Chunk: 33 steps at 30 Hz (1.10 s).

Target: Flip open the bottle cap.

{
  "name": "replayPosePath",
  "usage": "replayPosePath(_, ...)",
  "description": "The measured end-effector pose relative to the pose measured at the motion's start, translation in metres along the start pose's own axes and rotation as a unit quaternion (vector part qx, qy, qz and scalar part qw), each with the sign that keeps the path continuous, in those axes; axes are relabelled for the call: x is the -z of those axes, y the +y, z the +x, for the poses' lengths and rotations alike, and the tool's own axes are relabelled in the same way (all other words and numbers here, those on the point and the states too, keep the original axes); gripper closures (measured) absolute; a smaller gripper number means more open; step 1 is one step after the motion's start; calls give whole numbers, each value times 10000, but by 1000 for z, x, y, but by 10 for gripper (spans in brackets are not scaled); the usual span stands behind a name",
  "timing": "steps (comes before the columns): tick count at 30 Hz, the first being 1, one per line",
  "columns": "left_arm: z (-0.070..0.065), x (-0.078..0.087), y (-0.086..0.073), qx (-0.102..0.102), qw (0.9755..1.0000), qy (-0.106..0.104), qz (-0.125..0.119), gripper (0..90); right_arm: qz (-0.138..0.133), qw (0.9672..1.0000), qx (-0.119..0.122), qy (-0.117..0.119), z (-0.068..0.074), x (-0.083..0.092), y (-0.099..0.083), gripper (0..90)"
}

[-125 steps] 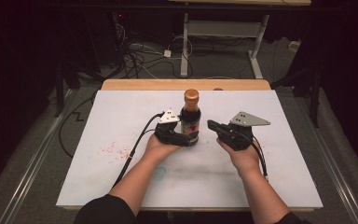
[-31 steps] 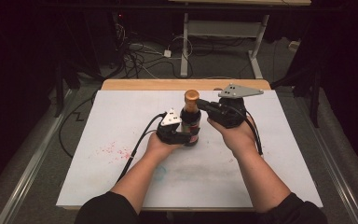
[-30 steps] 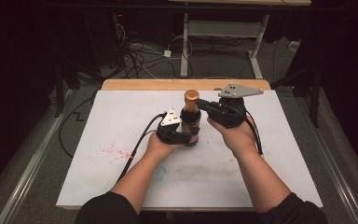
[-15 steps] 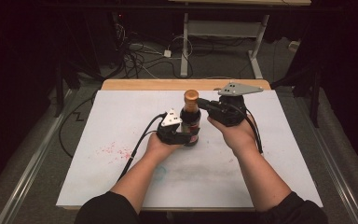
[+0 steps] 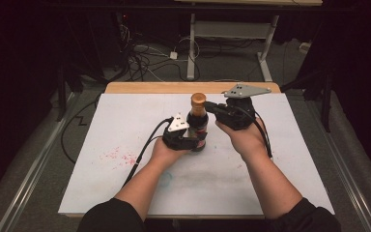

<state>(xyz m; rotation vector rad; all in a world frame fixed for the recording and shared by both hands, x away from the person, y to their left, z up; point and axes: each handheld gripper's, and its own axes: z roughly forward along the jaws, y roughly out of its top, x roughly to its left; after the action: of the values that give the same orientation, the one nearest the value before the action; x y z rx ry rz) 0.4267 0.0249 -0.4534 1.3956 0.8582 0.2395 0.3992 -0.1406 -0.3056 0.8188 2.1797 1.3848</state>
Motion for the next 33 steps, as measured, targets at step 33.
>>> replayPosePath(33,-3,-2,-2,261,9990,-184,-309,293,70,10000,71,-2,1,6,1,900)
